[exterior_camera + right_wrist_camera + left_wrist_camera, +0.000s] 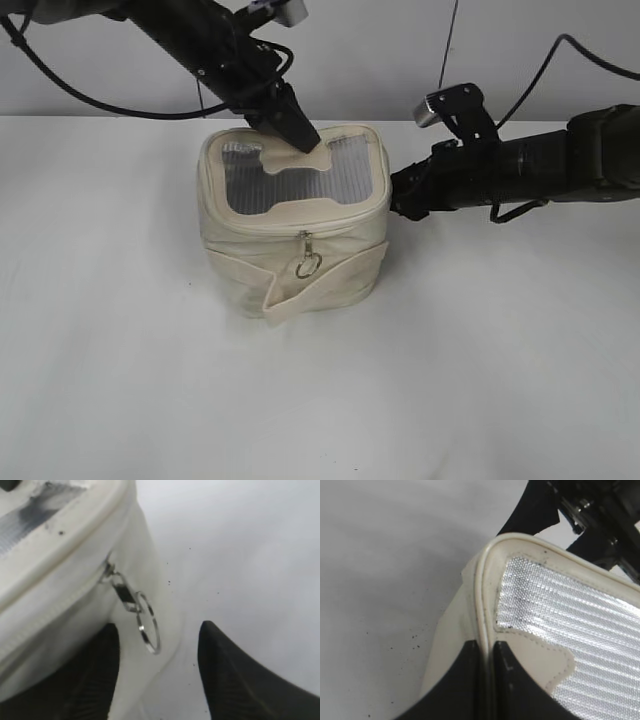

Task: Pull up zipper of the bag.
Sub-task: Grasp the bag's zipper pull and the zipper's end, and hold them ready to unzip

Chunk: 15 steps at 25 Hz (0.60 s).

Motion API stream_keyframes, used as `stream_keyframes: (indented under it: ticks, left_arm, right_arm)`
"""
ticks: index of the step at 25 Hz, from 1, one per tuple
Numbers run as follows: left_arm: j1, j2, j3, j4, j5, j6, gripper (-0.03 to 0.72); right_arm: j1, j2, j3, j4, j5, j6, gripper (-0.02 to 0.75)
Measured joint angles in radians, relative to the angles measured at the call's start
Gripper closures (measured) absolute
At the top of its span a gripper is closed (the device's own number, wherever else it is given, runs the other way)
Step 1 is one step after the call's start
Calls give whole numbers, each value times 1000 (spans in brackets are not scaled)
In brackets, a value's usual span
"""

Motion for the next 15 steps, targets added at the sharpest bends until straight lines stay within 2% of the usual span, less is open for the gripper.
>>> stream_keyframes:
  ticks: [5,7,9,10,15]
  left_arm:
    - [4,0,0,9,-5,-3,636]
    - [4,0,0,11,-7,-6,636]
    - [4,0,0,11,-7,-6,636]
    - [4,0,0,12,-7,-6,636]
    - [4,0,0,9,-6,-6,636]
  right_arm:
    - [17,30,-56,0,-13,-4,439]
    - [22,41,-73,-1,-11,-8,542]
    - [24,43,-77,-1,-9,-9,682]
    - [24,43,-78,-2,-8,-10,712]
    - [21,9,-45,1,-42,-8,729]
